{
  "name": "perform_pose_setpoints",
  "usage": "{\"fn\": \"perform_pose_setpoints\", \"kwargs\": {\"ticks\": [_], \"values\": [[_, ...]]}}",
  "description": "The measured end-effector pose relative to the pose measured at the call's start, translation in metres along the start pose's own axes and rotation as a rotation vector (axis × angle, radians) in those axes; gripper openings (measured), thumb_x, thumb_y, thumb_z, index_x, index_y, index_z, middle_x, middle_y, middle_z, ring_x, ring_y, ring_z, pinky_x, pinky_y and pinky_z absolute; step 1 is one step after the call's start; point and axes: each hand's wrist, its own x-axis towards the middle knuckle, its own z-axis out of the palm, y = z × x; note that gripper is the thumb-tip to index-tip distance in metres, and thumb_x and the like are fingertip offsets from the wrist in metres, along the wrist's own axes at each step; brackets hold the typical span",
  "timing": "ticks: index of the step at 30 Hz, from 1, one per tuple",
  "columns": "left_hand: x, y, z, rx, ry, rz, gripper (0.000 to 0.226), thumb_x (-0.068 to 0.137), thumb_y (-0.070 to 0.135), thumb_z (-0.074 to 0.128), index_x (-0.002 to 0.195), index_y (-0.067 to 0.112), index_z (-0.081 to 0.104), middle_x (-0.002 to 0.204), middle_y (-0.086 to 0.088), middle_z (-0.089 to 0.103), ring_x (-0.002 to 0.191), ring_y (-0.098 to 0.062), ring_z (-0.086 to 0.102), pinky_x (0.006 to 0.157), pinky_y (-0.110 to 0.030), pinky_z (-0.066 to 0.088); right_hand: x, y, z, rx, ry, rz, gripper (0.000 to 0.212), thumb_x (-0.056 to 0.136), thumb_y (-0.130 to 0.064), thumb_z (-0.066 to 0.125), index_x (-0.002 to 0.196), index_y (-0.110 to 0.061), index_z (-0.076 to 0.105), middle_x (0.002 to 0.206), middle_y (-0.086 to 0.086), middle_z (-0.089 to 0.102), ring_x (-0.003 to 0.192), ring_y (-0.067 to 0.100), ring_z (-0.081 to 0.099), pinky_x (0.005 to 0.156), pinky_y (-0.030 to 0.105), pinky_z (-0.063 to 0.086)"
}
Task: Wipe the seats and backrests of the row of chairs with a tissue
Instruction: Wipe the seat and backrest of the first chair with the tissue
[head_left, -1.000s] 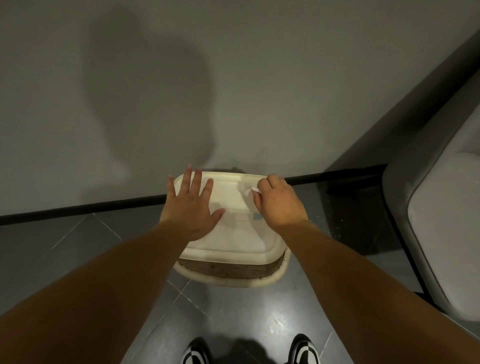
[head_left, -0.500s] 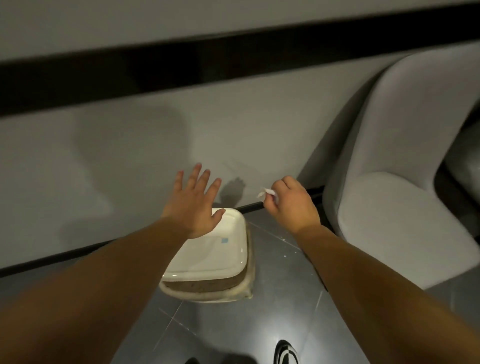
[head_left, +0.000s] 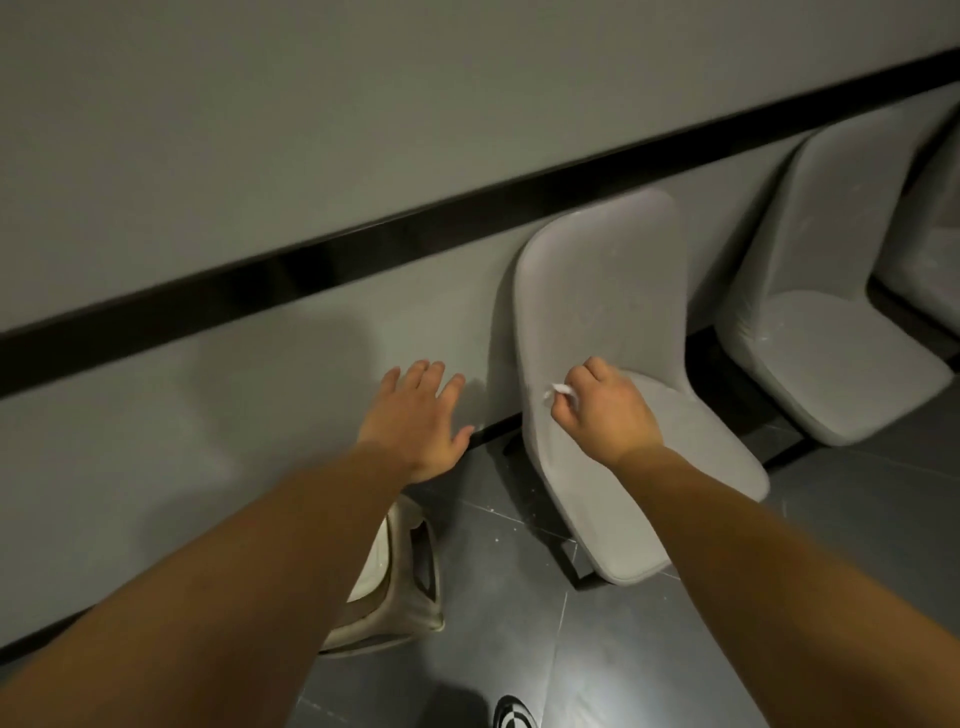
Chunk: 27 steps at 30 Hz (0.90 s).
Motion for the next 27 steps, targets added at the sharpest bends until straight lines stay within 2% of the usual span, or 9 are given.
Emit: {"fn": "perform_pose_setpoints", "kwargs": {"ticks": [3,6,14,20,24,27], "values": [[0.021,0.029,-0.023,-0.036,-0.006,0.044,0.07,0.091,0.062,0.031,0.147,0.02,0.031,0.143,-0.007,0.044,0.133,-0.027,0.037,0.109,-0.045,0.031,-0.004,0.025,-0.028,-0.023,0.01,0.022,0.027,0.098,-0.035,0.055,0.104,-0.011,0.067,0.097,0.005,0.058,0.085,0.023,0.054,0.077,0.036,0.049],[0.041,0.05,-0.037,-0.054,-0.008,0.098,0.068,0.092,0.06,0.033,0.146,0.018,0.035,0.135,-0.006,0.052,0.125,-0.026,0.044,0.103,-0.043,0.037,-0.005,0.043,-0.044,-0.033,0.001,0.061,0.028,0.099,-0.036,0.054,0.109,-0.013,0.066,0.101,0.004,0.059,0.088,0.021,0.054,0.08,0.035,0.051],[0.082,0.069,-0.052,-0.068,-0.03,0.146,0.066,0.093,0.058,0.033,0.146,0.02,0.032,0.138,-0.005,0.05,0.125,-0.025,0.044,0.099,-0.041,0.038,-0.002,0.063,-0.075,-0.049,0.0,0.195,0.03,0.1,-0.038,0.054,0.113,-0.013,0.065,0.105,0.003,0.058,0.088,0.015,0.048,0.081,0.031,0.049],[0.102,0.058,-0.047,-0.094,-0.071,0.152,0.065,0.094,0.057,0.033,0.147,0.019,0.031,0.137,-0.005,0.049,0.125,-0.025,0.043,0.102,-0.04,0.037,0.021,0.08,-0.084,-0.046,0.033,0.279,0.028,0.099,-0.035,0.056,0.106,-0.01,0.064,0.094,-0.003,0.042,0.085,0.02,0.049,0.073,0.03,0.038],[0.123,0.055,-0.046,-0.08,-0.095,0.075,0.066,0.093,0.058,0.033,0.146,0.019,0.032,0.136,-0.006,0.05,0.122,-0.025,0.044,0.099,-0.041,0.04,0.04,0.093,-0.088,-0.044,0.017,0.236,0.028,0.1,-0.035,0.056,0.108,-0.011,0.065,0.099,0.002,0.052,0.087,0.018,0.049,0.077,0.03,0.044],[0.132,0.071,-0.043,-0.091,-0.096,0.065,0.065,0.093,0.058,0.033,0.145,0.02,0.034,0.135,-0.006,0.051,0.123,-0.026,0.045,0.099,-0.042,0.04,0.053,0.115,-0.087,-0.049,0.02,0.183,0.026,0.098,-0.032,0.058,0.102,-0.008,0.066,0.097,0.007,0.055,0.084,0.024,0.053,0.073,0.035,0.046]]}}
